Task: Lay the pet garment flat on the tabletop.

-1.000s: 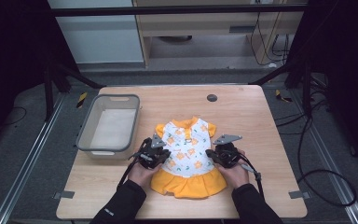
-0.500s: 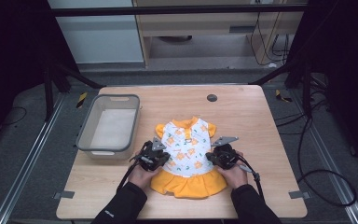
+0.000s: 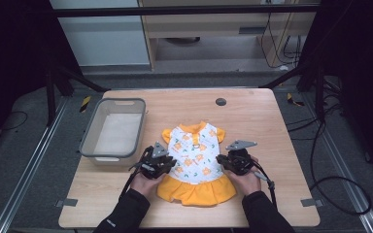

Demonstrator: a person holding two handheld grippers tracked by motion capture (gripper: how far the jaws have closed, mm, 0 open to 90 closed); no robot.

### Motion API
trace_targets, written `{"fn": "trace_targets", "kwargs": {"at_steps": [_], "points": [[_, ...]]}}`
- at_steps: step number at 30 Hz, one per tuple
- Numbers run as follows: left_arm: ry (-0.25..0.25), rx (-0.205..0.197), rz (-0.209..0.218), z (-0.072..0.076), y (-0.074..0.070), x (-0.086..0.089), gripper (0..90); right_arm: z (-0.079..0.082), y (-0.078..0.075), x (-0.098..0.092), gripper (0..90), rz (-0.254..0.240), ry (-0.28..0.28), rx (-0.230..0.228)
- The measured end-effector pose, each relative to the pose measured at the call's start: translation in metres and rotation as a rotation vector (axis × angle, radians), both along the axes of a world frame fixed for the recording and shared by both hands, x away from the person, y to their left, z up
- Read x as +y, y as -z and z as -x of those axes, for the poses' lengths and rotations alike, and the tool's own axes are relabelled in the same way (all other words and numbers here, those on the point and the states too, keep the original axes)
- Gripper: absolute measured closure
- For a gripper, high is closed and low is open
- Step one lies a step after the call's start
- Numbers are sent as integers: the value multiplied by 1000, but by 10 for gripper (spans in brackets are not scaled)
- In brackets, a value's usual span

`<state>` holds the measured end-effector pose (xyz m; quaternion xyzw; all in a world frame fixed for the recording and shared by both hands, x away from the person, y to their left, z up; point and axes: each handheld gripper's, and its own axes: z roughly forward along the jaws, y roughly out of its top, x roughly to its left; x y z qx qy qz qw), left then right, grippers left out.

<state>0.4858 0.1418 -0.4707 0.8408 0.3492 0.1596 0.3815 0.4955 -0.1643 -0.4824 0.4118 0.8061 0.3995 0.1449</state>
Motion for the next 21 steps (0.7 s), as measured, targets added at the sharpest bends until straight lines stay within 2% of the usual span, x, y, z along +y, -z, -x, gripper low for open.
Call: {"fn": "trace_targets", "kwargs": {"at_steps": [5,8,12,15,21], "points": [[-3,-27,30,13,-9,10,677,7,-5,-13,698,-6,37,-33],[-5,-42,34,20,-12,16,640,12,-8,-21,614,-17,47,-57],[-14,-47,22,30,-12,26,570,17,-9,-32,489,-37,86,-80],[-25,-45,40,37,-11,35,521,20,-7,-38,415,-37,104,-86],[-33,-45,45,49,-9,50,431,30,-4,-52,267,-38,154,-99]]}}
